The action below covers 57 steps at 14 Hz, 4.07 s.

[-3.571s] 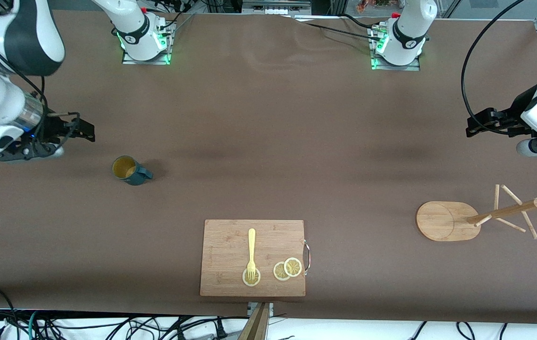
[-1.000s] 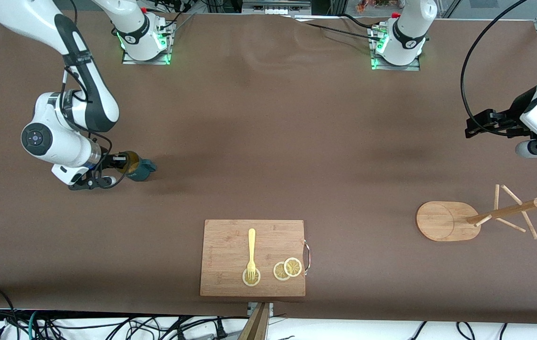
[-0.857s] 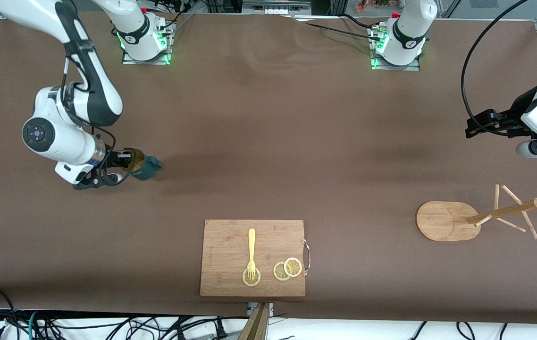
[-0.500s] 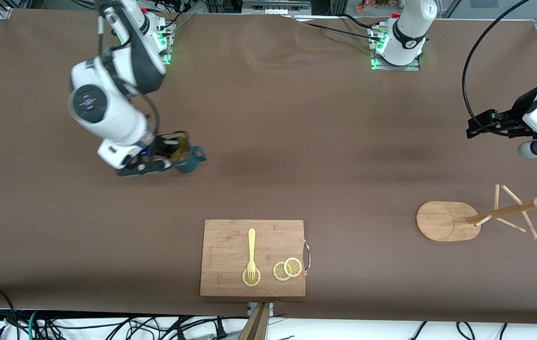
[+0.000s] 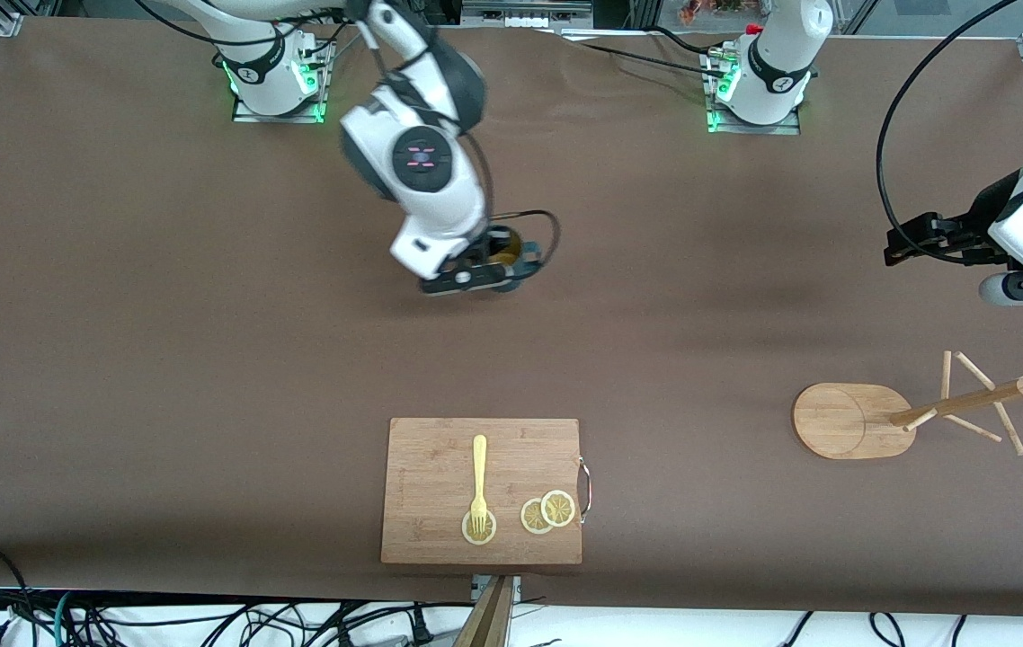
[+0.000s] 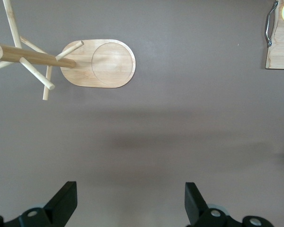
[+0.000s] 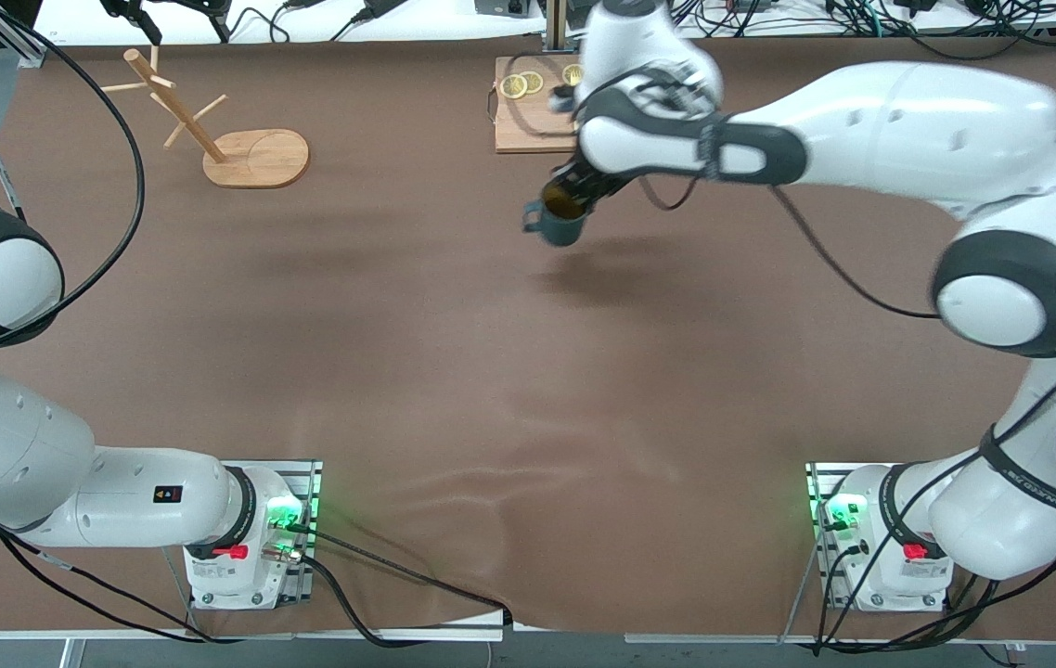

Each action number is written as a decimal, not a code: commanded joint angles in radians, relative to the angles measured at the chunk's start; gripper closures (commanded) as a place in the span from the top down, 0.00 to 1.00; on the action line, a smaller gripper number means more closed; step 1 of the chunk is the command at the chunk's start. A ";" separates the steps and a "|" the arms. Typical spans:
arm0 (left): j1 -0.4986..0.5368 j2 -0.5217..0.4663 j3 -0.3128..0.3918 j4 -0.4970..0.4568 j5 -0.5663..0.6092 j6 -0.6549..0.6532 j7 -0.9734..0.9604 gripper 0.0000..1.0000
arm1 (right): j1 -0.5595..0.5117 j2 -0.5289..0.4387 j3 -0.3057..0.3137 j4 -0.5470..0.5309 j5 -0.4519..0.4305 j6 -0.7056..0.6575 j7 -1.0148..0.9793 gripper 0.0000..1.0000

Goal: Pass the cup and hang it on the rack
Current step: 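Carry the teal mug with the right gripper toward the table middle, then set the mug down with the right gripper while the left gripper approaches, then withdraw the right gripper while the left gripper moves to the mug handle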

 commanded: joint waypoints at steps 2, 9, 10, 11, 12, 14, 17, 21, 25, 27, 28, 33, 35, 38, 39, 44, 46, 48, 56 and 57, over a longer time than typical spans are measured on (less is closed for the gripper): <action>0.009 0.022 0.000 0.033 -0.028 -0.024 0.026 1.00 | 0.154 0.214 -0.042 0.266 -0.060 -0.033 0.159 0.00; 0.059 0.044 0.014 -0.004 -0.064 -0.020 0.429 1.00 | 0.356 0.382 -0.163 0.419 -0.063 -0.001 0.314 0.00; 0.055 0.044 0.014 -0.024 -0.064 -0.020 0.481 1.00 | 0.355 0.385 -0.164 0.419 -0.063 0.007 0.330 0.00; 0.049 0.044 0.014 -0.052 -0.065 -0.020 0.536 1.00 | 0.352 0.386 -0.164 0.419 -0.058 0.014 0.330 0.00; 0.046 0.044 0.014 -0.076 -0.068 -0.020 0.602 1.00 | 0.346 0.385 -0.164 0.419 -0.055 0.017 0.330 0.00; 0.043 0.044 0.014 -0.130 -0.070 -0.009 0.739 1.00 | 0.343 0.385 -0.164 0.420 -0.052 0.020 0.327 0.00; 0.033 0.033 0.013 -0.239 -0.074 0.028 0.886 1.00 | 0.329 0.388 -0.164 0.420 -0.049 0.037 0.325 0.00; 0.012 0.018 0.009 -0.361 -0.130 0.120 1.041 1.00 | 0.329 0.386 -0.164 0.419 -0.049 0.045 0.327 0.36; 0.007 -0.001 0.006 -0.482 -0.226 0.239 1.204 1.00 | 0.330 0.373 -0.166 0.420 -0.051 0.031 0.327 0.55; 0.004 -0.013 0.005 -0.556 -0.268 0.321 1.276 1.00 | 0.330 0.357 -0.169 0.420 -0.049 -0.013 0.325 0.56; -0.005 -0.022 -0.001 -0.601 -0.280 0.367 1.314 1.00 | 0.320 0.327 -0.168 0.420 -0.048 -0.042 0.319 0.57; -0.016 -0.038 -0.024 -0.782 -0.430 0.583 1.526 1.00 | 0.183 0.164 -0.163 0.420 0.031 -0.244 0.204 0.66; -0.017 -0.041 -0.053 -0.852 -0.493 0.693 1.607 1.00 | 0.090 0.094 -0.161 0.419 0.035 -0.330 0.138 0.87; -0.025 -0.030 -0.121 -0.944 -0.663 0.844 1.738 1.00 | -0.008 0.011 -0.178 0.414 0.031 -0.378 0.123 1.00; -0.027 -0.016 -0.124 -0.948 -0.708 0.853 1.776 1.00 | -0.047 0.001 -0.204 0.414 0.035 -0.392 0.112 1.00; -0.045 0.068 -0.126 -0.966 -1.013 0.893 2.121 1.00 | -0.189 -0.164 -0.256 0.345 0.083 -0.495 -0.079 1.00; -0.046 0.125 -0.126 -0.966 -1.152 0.893 2.282 1.00 | -0.194 -0.282 -0.330 0.234 0.083 -0.510 -0.190 1.00; -0.051 0.165 -0.126 -0.965 -1.240 0.893 2.383 1.00 | -0.194 -0.377 -0.423 0.140 0.097 -0.519 -0.341 1.00; -0.089 0.257 -0.126 -0.955 -1.488 0.889 2.646 1.00 | -0.323 -0.497 -0.472 0.080 0.112 -0.616 -0.600 1.00; -0.100 0.269 -0.126 -0.954 -1.524 0.889 2.678 1.00 | -0.367 -0.515 -0.439 0.065 0.107 -0.618 -0.615 1.00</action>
